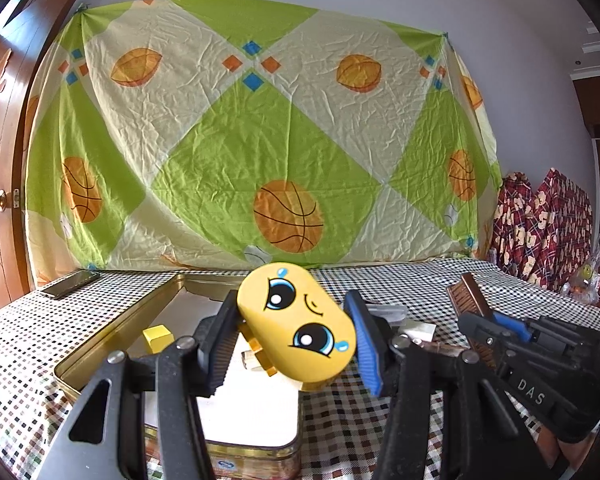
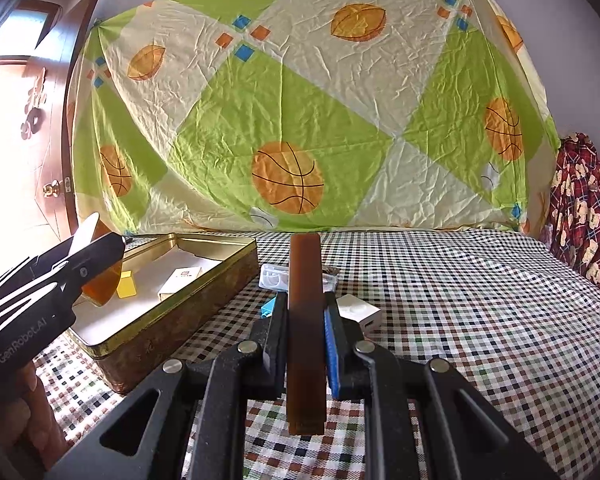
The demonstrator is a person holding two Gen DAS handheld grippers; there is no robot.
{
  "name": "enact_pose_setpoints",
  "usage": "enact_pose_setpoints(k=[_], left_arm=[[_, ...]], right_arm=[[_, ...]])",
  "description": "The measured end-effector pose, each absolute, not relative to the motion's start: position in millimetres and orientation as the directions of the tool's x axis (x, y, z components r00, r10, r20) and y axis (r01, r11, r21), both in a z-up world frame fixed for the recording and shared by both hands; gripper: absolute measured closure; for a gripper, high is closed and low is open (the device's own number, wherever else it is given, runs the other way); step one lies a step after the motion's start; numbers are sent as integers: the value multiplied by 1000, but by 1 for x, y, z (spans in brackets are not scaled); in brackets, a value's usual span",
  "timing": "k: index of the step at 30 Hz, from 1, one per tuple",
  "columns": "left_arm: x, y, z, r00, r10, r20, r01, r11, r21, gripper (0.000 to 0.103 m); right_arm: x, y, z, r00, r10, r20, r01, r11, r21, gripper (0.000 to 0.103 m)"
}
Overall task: Organize rigid objects
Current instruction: 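Lower the yellow face block and brown comb over the tin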
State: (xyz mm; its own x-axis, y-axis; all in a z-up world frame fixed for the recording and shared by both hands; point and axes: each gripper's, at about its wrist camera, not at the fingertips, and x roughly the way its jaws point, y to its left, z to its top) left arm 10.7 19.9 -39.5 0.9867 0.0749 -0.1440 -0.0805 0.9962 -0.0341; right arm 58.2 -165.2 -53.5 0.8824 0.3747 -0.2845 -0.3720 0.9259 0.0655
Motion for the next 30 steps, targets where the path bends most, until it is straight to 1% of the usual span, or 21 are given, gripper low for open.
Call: enact_pose_setpoints(k=[12,30], left_arm=[[10,36,-40,984,101,-150,-109,993,-49,51],[8,60,-41,976,142,-164,-155,986,-64,51]], right_arm=[[57,-151,-53,865,414,-284,-408,909,81,86],[50,-115,-51,841,458,-289,-469,883,35,86]])
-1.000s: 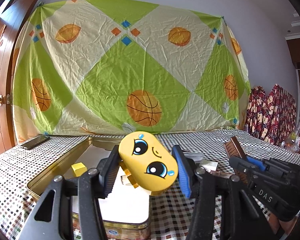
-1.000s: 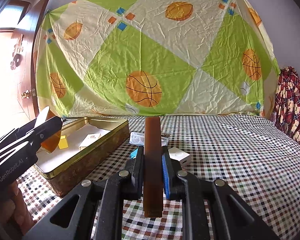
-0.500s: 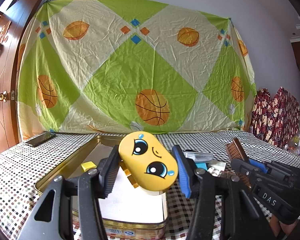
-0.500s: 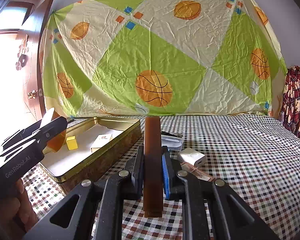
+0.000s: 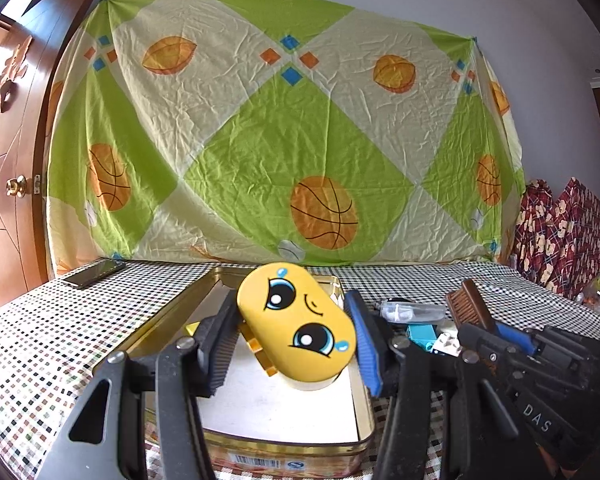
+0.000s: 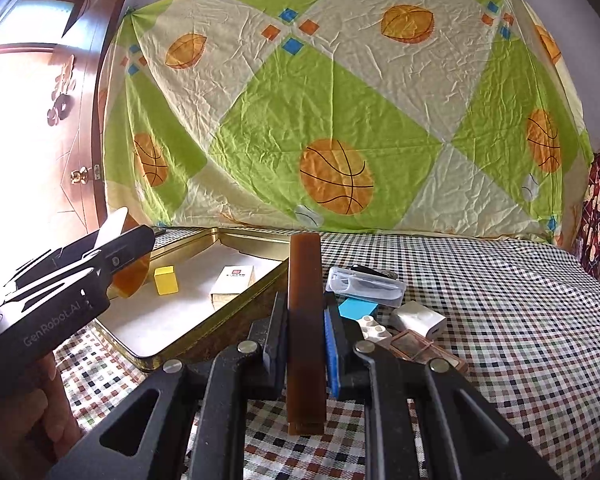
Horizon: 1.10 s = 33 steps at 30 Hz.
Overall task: Organize rigid objects
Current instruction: 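Lower the yellow face block and brown comb over the tin, then open the left gripper on the face block while the right gripper releases the comb into the tin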
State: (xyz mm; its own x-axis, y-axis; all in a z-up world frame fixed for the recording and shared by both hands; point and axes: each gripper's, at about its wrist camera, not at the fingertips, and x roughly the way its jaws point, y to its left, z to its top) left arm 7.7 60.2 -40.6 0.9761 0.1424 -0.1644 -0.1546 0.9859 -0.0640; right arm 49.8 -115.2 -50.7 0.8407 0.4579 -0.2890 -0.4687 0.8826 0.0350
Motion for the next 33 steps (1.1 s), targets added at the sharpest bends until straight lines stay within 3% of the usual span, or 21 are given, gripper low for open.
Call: enact_pose_setpoints(k=[33], left_arm=[[14,108,-43,951,192,-243,-219,972,-88,51]], right_arm=[[55,-69,-48,774,535,-339,-558,829,35,86]])
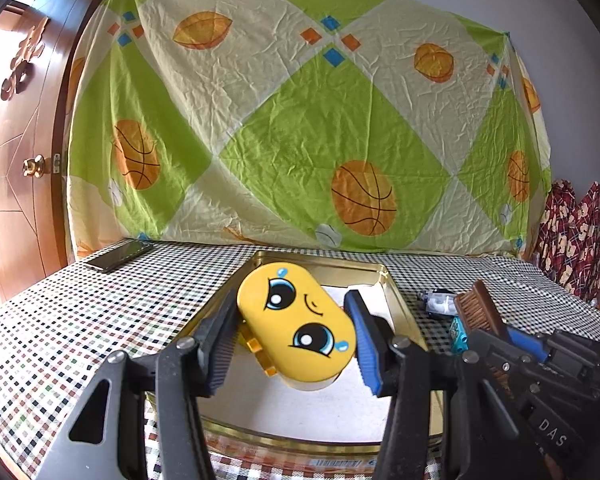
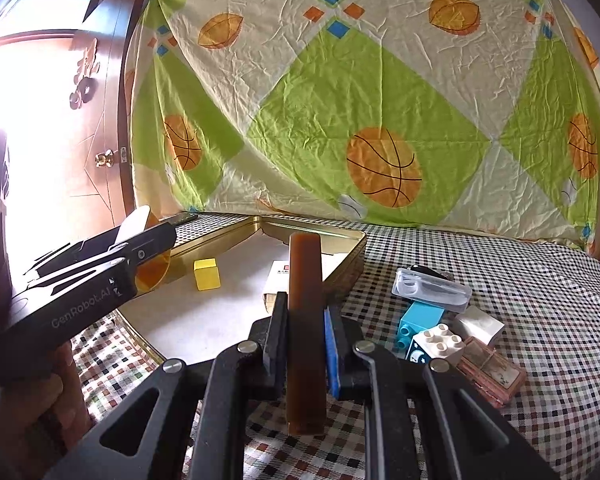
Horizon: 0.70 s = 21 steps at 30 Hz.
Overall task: Organize rigid objects
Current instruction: 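Open the left gripper on the face block while the right gripper releases the comb into the tin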
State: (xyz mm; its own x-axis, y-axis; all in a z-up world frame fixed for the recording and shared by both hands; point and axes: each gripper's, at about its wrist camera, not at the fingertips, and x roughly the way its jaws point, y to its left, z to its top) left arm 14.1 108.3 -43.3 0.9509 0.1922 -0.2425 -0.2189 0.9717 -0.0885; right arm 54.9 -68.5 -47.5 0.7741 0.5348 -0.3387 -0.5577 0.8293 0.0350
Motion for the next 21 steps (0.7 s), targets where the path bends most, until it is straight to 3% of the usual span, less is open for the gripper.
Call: enact_pose_setpoints(k=[15,21], left_arm=[[12,126,-43,943,215,-256,-244,966,-87,51],[21,137,-42,930,201,-307,-243,964,-104,51]], right_arm=[[53,-47,-46,735,576,-358,-606,795,36,86],[54,-40,-46,715,589,-377,-624,780,34,86]])
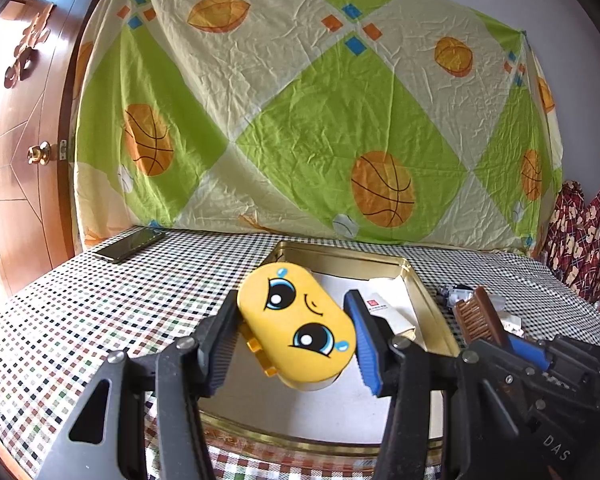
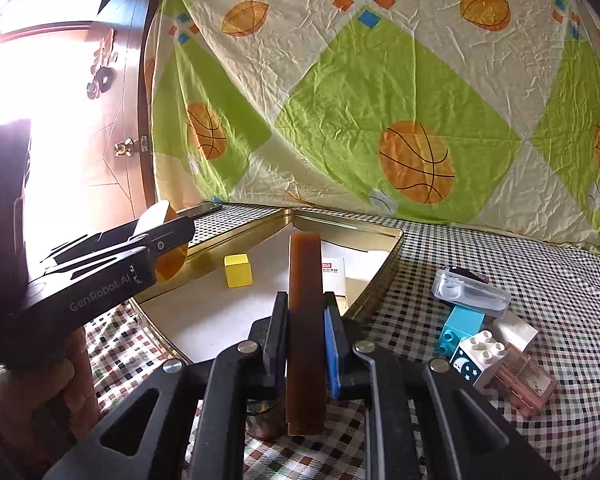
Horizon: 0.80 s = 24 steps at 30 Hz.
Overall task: Organize rigid objects
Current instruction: 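Open the left gripper on the face block while the right gripper releases the comb into the tin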
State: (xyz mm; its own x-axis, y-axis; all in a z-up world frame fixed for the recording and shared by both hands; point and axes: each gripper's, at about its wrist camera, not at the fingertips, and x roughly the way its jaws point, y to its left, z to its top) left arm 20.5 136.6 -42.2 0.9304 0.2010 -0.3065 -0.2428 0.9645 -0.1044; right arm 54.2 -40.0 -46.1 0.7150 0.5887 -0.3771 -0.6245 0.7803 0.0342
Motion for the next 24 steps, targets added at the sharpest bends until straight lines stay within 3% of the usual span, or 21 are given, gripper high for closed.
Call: enact_pose_setpoints(k=[13,24], left_arm=[[55,142,-37,882,136,-452,-192,978,-80,51],[95,138,-43,813,109,-571,-135,991,-3,51]], right_arm=[[81,-24,-23,677,617,-401,-652,755,62,86],[145,8,-32,569,614,-547,-657,739,147,86]])
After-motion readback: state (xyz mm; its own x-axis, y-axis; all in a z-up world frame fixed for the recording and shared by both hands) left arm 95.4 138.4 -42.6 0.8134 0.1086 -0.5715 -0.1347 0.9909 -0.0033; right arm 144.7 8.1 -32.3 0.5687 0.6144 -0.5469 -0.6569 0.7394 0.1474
